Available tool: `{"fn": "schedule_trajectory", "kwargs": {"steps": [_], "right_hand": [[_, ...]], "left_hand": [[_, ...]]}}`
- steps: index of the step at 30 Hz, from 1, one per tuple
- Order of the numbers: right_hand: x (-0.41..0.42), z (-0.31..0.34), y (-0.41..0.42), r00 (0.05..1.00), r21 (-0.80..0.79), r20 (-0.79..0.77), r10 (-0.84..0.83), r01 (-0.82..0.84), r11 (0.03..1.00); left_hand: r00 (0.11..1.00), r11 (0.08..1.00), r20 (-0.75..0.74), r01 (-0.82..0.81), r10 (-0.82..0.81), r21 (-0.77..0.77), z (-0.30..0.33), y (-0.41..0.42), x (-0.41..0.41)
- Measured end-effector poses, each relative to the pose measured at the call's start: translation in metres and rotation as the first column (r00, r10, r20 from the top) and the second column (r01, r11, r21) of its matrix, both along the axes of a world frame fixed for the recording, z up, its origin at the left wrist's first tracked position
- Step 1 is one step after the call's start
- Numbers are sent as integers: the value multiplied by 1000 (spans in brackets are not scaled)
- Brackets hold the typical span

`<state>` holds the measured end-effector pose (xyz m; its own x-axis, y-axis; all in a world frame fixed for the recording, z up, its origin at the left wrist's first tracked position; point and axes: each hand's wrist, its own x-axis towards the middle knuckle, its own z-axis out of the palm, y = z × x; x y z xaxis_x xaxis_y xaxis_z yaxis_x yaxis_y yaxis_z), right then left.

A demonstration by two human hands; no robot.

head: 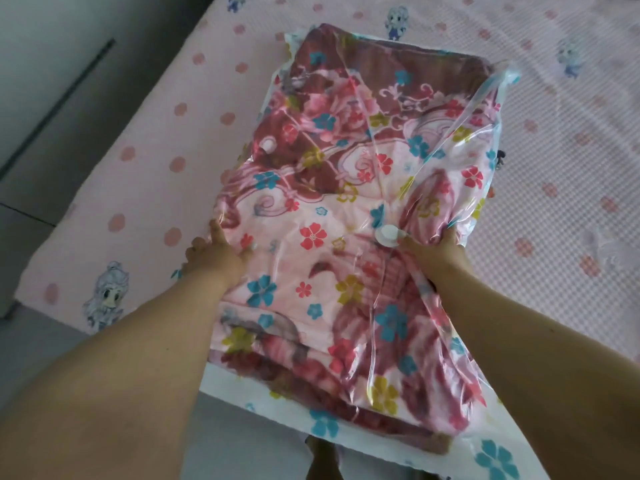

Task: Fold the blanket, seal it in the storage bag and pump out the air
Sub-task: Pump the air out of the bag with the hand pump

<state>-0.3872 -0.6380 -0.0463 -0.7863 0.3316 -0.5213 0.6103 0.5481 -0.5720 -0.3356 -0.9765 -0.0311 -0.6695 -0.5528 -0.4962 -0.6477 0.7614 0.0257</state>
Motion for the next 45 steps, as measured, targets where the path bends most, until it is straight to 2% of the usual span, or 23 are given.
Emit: {"fn": "schedule_trajectory", "kwargs": {"steps": [2, 4, 7, 9, 11, 19, 28, 37, 45], "right_hand": [[-8, 0, -28, 1000, 6, 4, 27, -27, 1000], [-15, 1, -56, 996, 18, 26, 82, -82, 996], [-23, 1, -101, 985, 39, 39, 170, -171, 984], [-26, 0, -131, 981, 24, 28, 192, -192, 981], [-29, -1, -159, 980, 6, 11, 199, -199, 980], [-54, -3, -239, 960, 38, -1, 279, -279, 959], [-91, -5, -304, 885, 34, -19, 466, -465, 885], [-80, -17, -297, 931, 77, -19, 364, -362, 929], [-71, -12, -285, 931, 82, 26, 363, -364, 928]], "left_hand": [[1000, 998, 4, 22, -22, -61, 1, -11, 3], [994, 988, -16, 108, -110, -108, 1, -10, 7], [965, 967, -79, 246, -250, -61, -7, 0, 19], [956, 958, -65, 284, -286, -30, -16, -3, 29], [952, 951, -26, 303, -305, -64, -21, -20, 33], [964, 954, 28, 267, -265, -135, -29, -91, 23], [990, 978, 31, 143, -140, -151, -36, -150, 14], [990, 978, 11, 139, -139, -156, -42, -155, 12], [989, 979, 50, 142, -136, -149, -31, -152, 8]]}}
